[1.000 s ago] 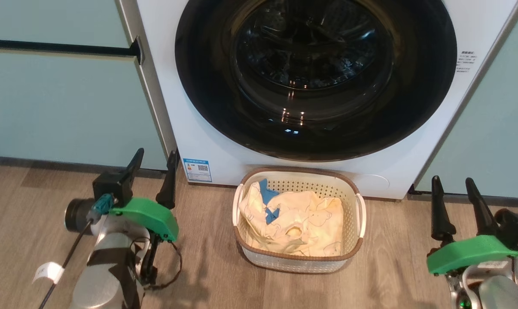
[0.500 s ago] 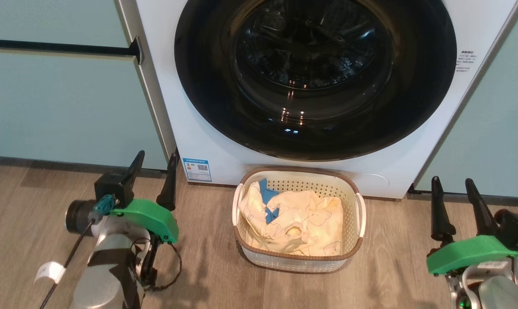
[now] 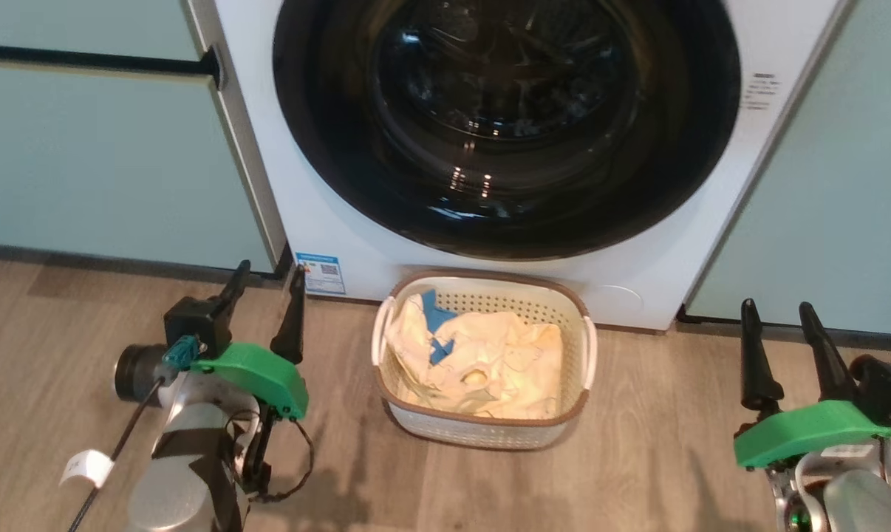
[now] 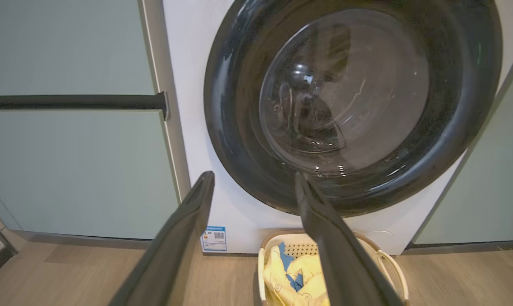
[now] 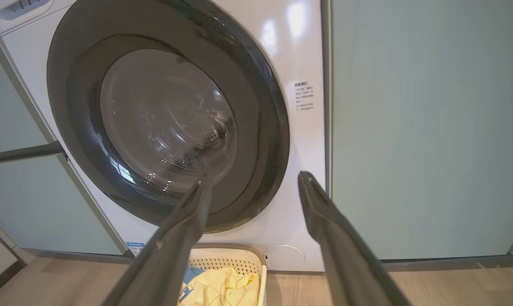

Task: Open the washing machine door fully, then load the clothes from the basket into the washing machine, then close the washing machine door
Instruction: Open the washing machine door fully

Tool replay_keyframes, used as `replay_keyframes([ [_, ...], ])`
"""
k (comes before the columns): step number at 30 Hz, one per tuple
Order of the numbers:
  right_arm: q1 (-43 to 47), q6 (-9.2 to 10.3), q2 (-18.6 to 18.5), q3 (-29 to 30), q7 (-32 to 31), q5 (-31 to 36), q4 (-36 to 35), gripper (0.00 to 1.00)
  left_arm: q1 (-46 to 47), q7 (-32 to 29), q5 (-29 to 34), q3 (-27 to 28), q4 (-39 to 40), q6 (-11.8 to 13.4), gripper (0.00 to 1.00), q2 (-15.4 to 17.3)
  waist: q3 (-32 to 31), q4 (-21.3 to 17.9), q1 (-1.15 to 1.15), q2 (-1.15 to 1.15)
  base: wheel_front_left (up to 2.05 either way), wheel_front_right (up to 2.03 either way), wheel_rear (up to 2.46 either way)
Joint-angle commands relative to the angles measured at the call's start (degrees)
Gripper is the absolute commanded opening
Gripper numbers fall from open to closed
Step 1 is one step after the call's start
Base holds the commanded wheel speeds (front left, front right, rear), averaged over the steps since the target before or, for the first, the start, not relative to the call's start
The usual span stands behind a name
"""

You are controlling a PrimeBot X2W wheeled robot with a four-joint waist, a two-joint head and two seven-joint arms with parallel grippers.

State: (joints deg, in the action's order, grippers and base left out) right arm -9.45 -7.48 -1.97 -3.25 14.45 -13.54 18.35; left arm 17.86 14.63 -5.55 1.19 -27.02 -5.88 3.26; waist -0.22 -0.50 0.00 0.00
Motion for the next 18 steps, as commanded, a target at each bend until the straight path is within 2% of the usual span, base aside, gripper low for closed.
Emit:
replay_keyframes([
  [1, -3.0, -0.01, -0.9, -1.0, 0.5, 0.1, -1.5, 1.0, 3.3, 0.4, 0.3, 1.4, 1.6, 0.0, 1.0, 1.2, 0.0, 0.0, 0.0, 0.0, 0.79, 1.62, -2.4],
  [18, -2.9, -0.01, -0.9, -1.2, 0.5, 0.1, -1.7, 1.0, 3.0, 0.4, -0.1, 1.6, 3.8, -0.3, 1.0, 1.0, -0.1, -0.5, 0.0, 0.0, 0.87, 1.56, -2.43],
])
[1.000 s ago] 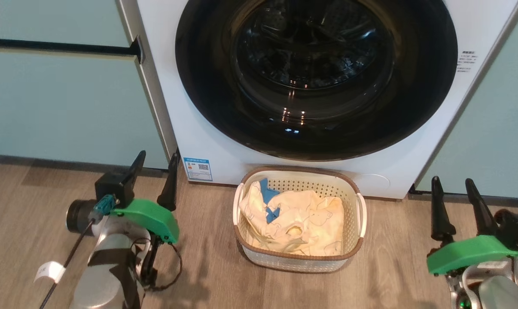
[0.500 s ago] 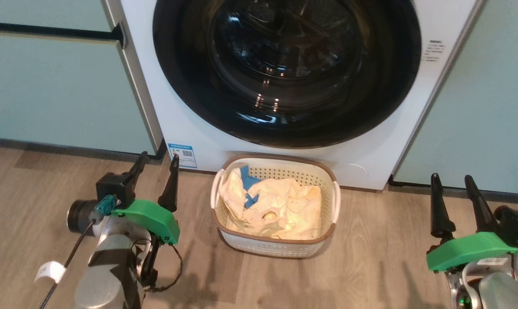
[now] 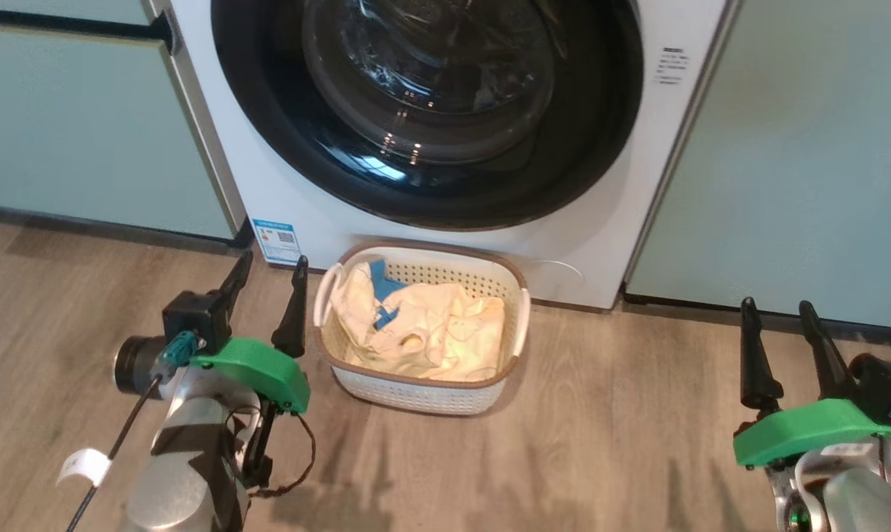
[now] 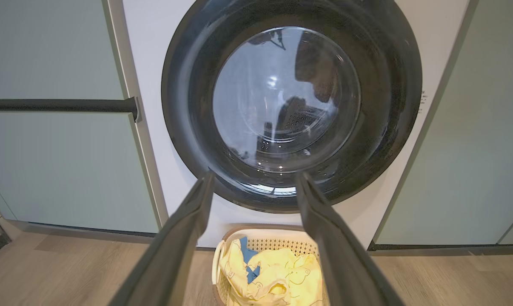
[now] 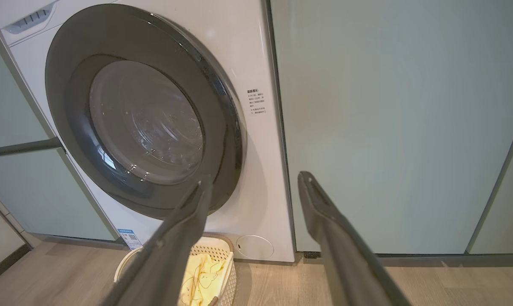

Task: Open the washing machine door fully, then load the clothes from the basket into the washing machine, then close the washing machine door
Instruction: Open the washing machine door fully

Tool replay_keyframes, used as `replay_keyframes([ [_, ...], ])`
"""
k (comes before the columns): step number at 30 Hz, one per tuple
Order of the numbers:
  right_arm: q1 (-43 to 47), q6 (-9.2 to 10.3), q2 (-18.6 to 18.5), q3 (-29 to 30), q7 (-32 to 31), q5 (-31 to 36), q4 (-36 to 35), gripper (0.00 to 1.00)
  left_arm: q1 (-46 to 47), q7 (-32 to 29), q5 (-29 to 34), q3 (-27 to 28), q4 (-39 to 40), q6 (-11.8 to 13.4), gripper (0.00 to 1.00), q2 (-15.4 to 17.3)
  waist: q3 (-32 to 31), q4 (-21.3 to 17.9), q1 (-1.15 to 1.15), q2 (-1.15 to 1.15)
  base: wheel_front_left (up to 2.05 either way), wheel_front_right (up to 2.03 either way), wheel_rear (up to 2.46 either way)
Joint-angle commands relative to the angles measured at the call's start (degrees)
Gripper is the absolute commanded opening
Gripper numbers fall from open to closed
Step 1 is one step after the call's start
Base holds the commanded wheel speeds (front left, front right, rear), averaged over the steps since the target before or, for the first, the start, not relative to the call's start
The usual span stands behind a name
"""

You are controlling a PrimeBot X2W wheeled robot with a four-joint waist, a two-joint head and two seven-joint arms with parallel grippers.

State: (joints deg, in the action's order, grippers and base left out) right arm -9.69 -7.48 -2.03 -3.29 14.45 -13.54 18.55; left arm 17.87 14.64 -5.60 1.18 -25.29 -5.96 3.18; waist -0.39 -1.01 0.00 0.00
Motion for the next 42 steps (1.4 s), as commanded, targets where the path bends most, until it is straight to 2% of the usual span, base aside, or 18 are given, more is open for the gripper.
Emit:
replay_keyframes([
  [1, -2.7, -0.01, -0.9, -1.2, 0.5, 0.1, -2.0, 1.0, 3.0, 0.4, -0.1, 1.5, 2.2, -0.2, 1.0, 1.1, 0.0, -0.1, 0.0, 0.0, 1.04, 1.36, -2.4],
  [12, -2.7, -0.01, -0.9, -0.9, 0.5, -0.1, -2.5, 1.0, 2.6, 0.4, -0.8, 1.5, 3.0, -0.8, 1.0, 0.9, 0.2, -0.4, 0.0, 0.0, 0.64, 0.7, -1.34],
  [42, -2.8, -0.01, -0.9, -0.6, 0.5, -0.1, -2.7, 1.0, 2.7, 0.4, -0.3, 1.9, 2.5, -0.9, 1.0, 0.5, 0.5, -0.7, 0.0, 0.0, 0.01, 0.01, -0.02],
])
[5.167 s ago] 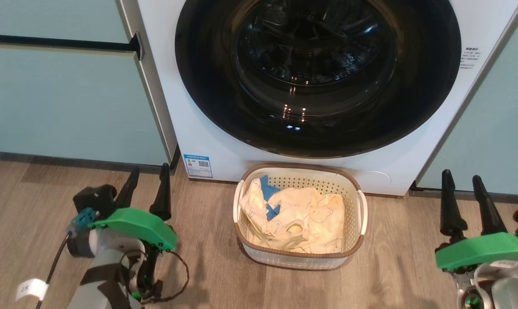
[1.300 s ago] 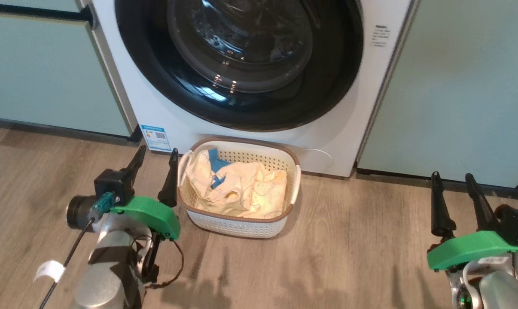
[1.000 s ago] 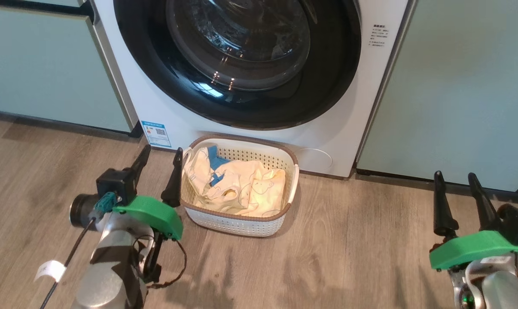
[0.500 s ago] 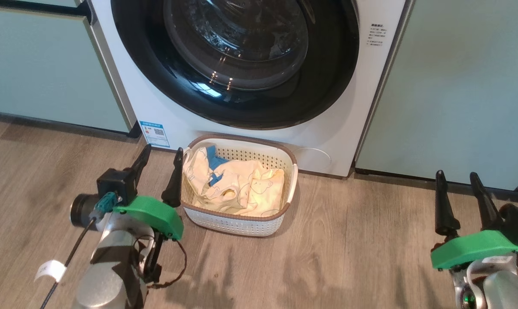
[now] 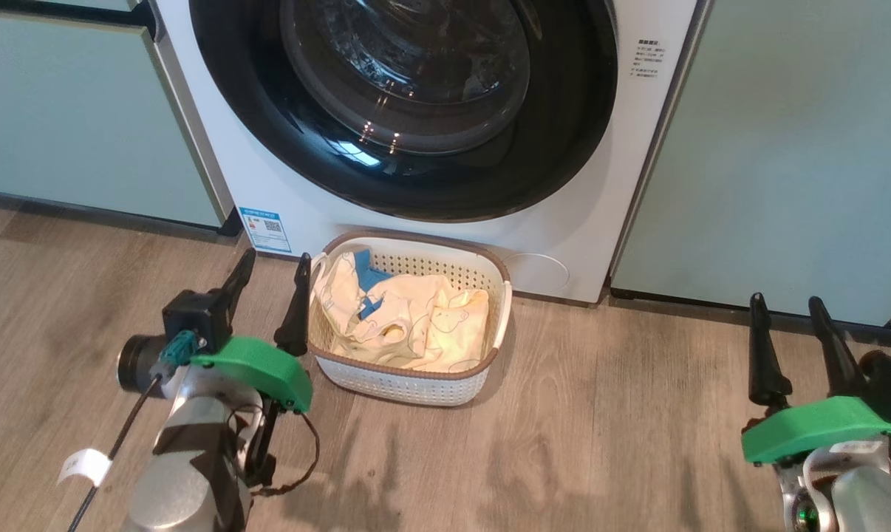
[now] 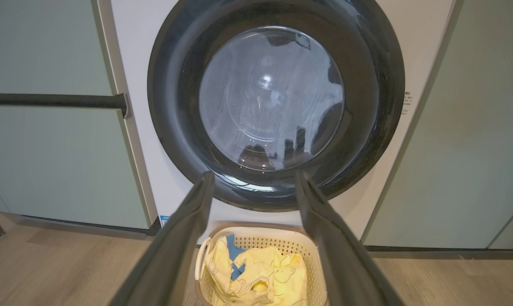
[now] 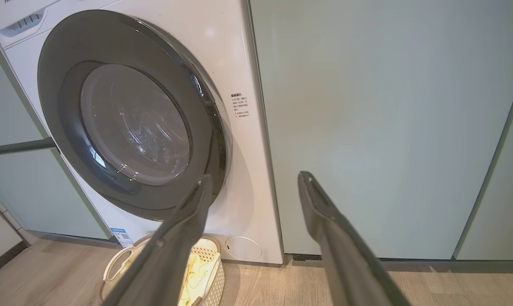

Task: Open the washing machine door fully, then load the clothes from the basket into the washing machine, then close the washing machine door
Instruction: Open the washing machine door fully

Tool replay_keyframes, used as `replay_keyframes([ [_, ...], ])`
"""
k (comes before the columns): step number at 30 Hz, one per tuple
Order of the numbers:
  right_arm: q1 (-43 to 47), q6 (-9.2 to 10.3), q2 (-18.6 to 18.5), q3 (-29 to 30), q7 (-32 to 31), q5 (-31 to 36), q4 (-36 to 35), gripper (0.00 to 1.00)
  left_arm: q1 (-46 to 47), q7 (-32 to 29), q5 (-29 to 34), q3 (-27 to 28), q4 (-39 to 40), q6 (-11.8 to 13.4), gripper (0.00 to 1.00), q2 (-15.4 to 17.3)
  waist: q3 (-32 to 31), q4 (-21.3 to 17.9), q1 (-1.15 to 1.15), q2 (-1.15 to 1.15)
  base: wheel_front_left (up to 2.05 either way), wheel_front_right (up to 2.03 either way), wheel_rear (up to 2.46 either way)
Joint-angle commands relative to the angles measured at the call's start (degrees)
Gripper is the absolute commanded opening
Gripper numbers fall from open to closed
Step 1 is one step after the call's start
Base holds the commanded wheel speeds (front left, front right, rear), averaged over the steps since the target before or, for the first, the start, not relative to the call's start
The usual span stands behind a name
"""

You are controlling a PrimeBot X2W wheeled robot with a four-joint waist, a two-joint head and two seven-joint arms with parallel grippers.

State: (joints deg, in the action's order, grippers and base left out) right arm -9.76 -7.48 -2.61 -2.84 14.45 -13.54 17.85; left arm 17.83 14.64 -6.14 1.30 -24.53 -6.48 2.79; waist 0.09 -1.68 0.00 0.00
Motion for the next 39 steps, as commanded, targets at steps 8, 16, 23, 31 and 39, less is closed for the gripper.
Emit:
replay_keyframes([
  [8, -2.8, -0.01, -0.3, -1.3, 0.5, -1.5, -1.3, 0.82, 2.9, 0.4, 0.4, 2.0, 1.4, -0.4, 1.0, 0.9, 0.2, 0.1, 0.0, 0.0, 0.0, 0.0, 0.0],
  [16, -5.7, -0.01, -0.3, -1.4, 0.5, -12.9, 0.8, 0.0, 2.9, 0.4, 0.4, 1.7, 1.2, 0.1, 1.0, 0.6, 1.5, 0.8, 0.0, 0.0, 0.0, 0.0, 0.0],
  [23, -12.3, -0.01, -1.4, -1.2, 0.5, -29.9, 3.4, 0.0, 4.2, 0.4, -0.3, 1.0, 2.0, 0.4, 1.0, 0.3, 4.8, 2.6, 0.0, 0.0, 0.0, 0.0, 0.0],
  [31, -20.1, -0.01, -6.6, -1.0, -1.3, -56.4, 7.5, 0.0, 5.3, 0.4, -1.4, -0.8, 2.7, 0.8, 1.0, 0.2, 8.4, 5.2, 0.0, 0.0, 0.0, 0.0, 0.0],
  [39, -26.2, -0.01, -10.3, 0.7, -8.5, -70.6, 10.9, 0.0, 6.2, 0.4, -3.0, -3.3, 3.1, 1.7, 1.0, 0.1, 10.9, 7.1, 0.0, 0.0, 0.0, 0.0, 0.0],
])
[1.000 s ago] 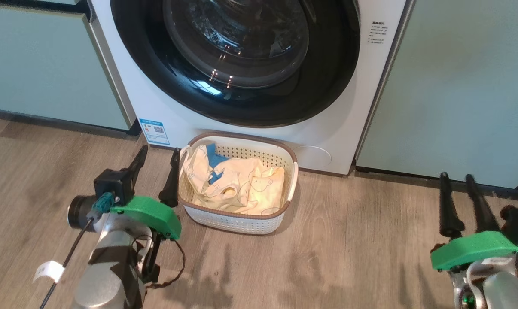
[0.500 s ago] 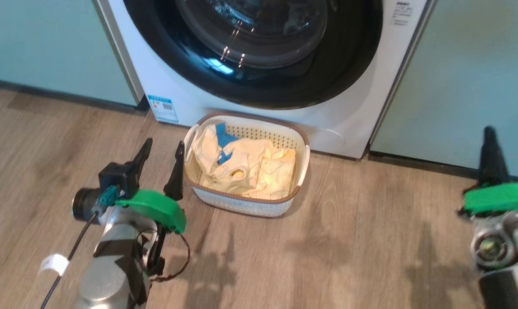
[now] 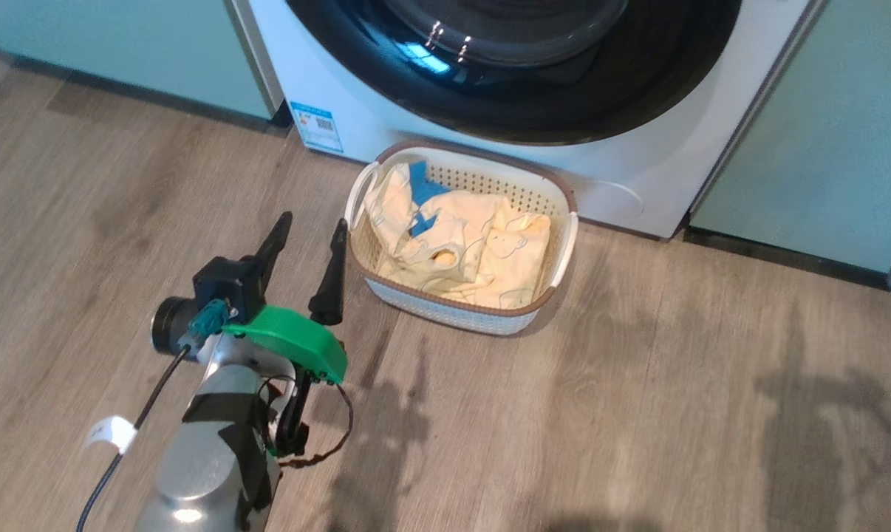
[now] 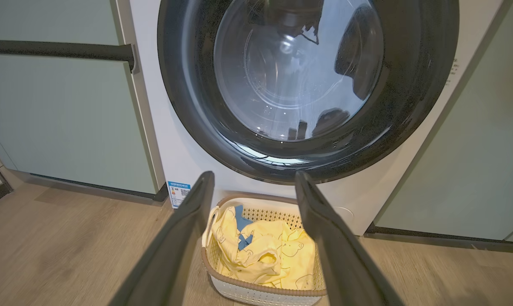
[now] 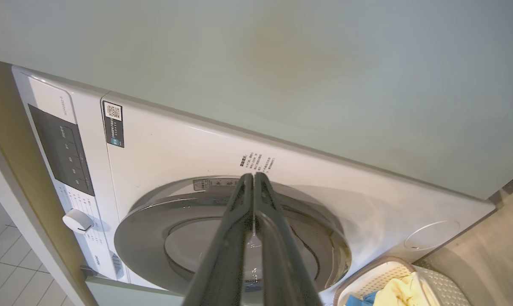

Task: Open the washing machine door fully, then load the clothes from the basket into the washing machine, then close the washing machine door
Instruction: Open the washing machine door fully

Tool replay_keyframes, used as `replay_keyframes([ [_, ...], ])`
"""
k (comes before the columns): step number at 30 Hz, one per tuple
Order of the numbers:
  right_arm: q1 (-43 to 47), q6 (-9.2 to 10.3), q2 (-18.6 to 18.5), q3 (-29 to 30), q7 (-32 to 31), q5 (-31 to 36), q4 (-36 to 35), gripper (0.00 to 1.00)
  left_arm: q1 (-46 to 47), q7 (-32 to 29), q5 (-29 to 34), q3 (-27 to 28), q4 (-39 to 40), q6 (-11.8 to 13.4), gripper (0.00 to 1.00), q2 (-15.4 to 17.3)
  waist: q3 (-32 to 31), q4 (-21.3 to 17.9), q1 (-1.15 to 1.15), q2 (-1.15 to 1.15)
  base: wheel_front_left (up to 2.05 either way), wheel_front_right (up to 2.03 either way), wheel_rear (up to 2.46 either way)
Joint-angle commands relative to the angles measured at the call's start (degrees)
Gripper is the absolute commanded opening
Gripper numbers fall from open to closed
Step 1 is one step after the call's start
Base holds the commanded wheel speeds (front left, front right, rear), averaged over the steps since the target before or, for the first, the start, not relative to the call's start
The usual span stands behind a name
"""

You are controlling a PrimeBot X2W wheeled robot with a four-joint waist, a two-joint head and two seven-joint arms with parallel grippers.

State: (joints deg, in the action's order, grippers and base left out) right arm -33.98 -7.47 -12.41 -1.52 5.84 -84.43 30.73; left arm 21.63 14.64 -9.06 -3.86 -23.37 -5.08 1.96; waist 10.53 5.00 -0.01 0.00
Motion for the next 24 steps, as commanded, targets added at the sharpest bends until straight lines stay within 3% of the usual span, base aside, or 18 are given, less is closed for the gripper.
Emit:
replay_keyframes([
  [1, -2.9, -0.02, -1.1, -0.6, -0.8, -0.6, -1.5, 0.0, 2.5, 0.4, -0.4, 1.4, 2.0, 0.5, 1.0, 0.9, 0.8, 0.7, 0.01, 0.0, 0.0, 0.0, 0.0],
  [9, -10.9, -0.02, -2.8, 1.4, -10.0, -8.2, 4.0, 0.0, 3.9, 0.4, -2.2, -0.9, 2.3, 1.8, 1.0, 0.9, 4.3, 2.7, 0.01, 0.0, 0.0, 0.0, 0.0],
  [24, -28.0, -0.02, -7.1, -0.3, -23.8, -8.4, 15.3, 0.0, 6.2, 0.4, -5.5, -4.9, 3.8, 3.7, 1.0, 0.9, 10.2, 6.9, 0.01, 0.0, 0.0, 0.0, 0.0],
])
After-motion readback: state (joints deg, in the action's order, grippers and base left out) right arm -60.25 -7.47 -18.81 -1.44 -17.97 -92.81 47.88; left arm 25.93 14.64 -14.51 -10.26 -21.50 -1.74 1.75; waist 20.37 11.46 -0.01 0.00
